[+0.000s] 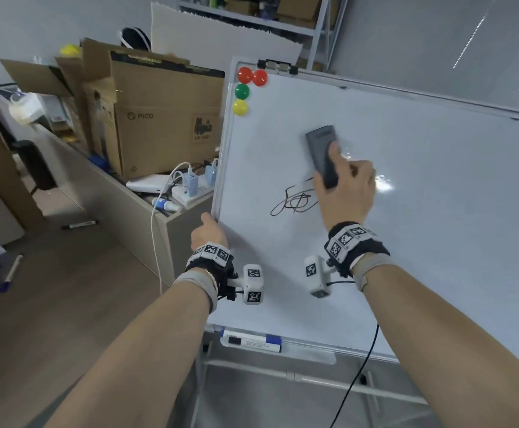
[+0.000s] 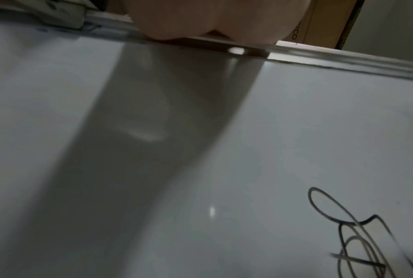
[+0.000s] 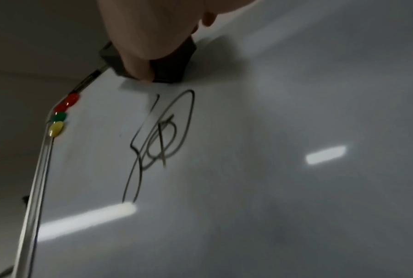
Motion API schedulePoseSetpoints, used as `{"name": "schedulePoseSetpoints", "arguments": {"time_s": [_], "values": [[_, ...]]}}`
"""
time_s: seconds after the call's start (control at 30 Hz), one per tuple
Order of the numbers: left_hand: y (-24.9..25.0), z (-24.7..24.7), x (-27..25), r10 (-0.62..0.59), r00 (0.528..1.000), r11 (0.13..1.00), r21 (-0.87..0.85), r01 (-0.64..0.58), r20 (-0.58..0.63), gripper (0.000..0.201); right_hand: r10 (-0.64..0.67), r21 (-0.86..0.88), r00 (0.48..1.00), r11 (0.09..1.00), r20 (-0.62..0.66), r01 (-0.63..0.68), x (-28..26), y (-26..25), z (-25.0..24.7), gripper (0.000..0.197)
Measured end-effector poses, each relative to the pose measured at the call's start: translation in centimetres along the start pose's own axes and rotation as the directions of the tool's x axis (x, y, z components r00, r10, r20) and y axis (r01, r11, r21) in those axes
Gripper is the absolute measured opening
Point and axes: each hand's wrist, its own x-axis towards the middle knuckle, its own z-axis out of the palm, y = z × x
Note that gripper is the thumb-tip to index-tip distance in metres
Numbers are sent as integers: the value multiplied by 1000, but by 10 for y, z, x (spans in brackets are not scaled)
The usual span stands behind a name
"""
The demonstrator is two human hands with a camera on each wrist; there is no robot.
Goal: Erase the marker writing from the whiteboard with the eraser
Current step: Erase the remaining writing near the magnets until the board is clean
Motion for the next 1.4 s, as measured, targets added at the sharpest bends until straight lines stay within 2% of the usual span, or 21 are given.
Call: {"name": "schedulePoseSetpoints", "arguments": {"time_s": [0.1, 0.17, 0.23, 0.3, 0.37, 0.43, 0.5, 0.53, 0.6, 0.67, 0.7, 0.73, 0.77, 0.83, 0.87, 0.93, 0.97, 1.07, 1.13, 1.27, 1.4], "values": [[1, -3, 2, 27, 999, 1000, 15, -27, -19, 52, -286, 126, 932, 956, 221, 264, -36, -9, 2, 53], [1, -3, 1, 45, 998, 999, 31, -44, -43, 51, -365, 96, 891, 931, 269, 353, -40, -6, -3, 51], [-1, -1, 0, 78, 996, 995, 65, -75, -46, 47, -284, 20, 936, 958, 208, 286, -30, 5, -7, 52], [-3, 1, -4, 40, 998, 999, 7, -40, -40, 51, -100, -29, 991, 994, 94, 103, -18, 19, -12, 55], [-4, 3, -5, 28, 999, 999, -26, -29, -43, 55, 50, -16, 999, 999, -13, -50, -13, 26, -12, 55], [-5, 4, -5, 19, 999, 999, -36, -20, -40, 56, 79, 13, 996, 997, -31, -79, -21, 18, -6, 55], [-5, 3, -5, 19, 998, 999, -33, -21, -52, 56, -46, 84, 995, 996, 92, 39, -43, 1, -1, 56], [-4, 1, -3, 33, 998, 999, -11, -34, -55, 55, -165, 136, 968, 981, 190, 140, -56, -9, 2, 55], [-3, -2, -1, 50, 998, 998, 49, -47, -47, 53, -403, 208, 849, 913, 341, 350, -80, -22, 6, 53], [-3, -6, 1, 33, 999, 999, 38, -32, -43, 55, -517, 205, 753, 855, 407, 477, -76, -21, 4, 51], [-4, -7, 3, 36, 999, 999, 33, -35, -40, 55, -533, 177, 743, 843, 405, 508, -66, -14, 1, 51], [-5, -7, 3, 41, 998, 999, 21, -40, -39, 55, -513, 128, 772, 854, 375, 505, -55, -5, -4, 51], [-6, -6, 3, 42, 998, 999, 7, -42, -36, 54, -444, 60, 836, 891, 323, 450, -44, 7, -9, 51], [-8, -2, -1, 33, 999, 999, -32, -34, -30, 54, -181, -42, 971, 981, 156, 189, -27, 28, -21, 52], [-8, -1, -3, 32, 999, 999, -43, -33, -25, 53, -47, -58, 996, 997, 77, 51, -27, 34, -24, 53], [-8, 0, -6, 20, 1000, 998, -51, -21, -24, 53, 71, -67, 997, 995, 17, -70, -40, 30, -24, 56], [-9, 1, -7, 13, 1000, 998, -56, -14, -28, 54, 43, -57, 998, 998, 54, -40, -52, 26, -22, 57], [-8, 0, -3, 7, 999, 998, -65, -10, -48, 55, -213, 3, 939, 975, 271, 220, -80, 18, -23, 58], [-8, -2, -1, 10, 999, 999, -45, -12, -44, 56, -295, -19, 898, 948, 328, 318, -78, 20, -27, 56], [-8, -6, -4, 49, 998, 998, 47, -50, 34, 49, -209, -68, 938, 969, 278, 236, -48, 11, -31, 54], [3, -20, -8, 4, 988, 997, 78, -16, 154, 46, -286, -25, 923, 953, 257, 302, -11, -27, -20, 55]]}}
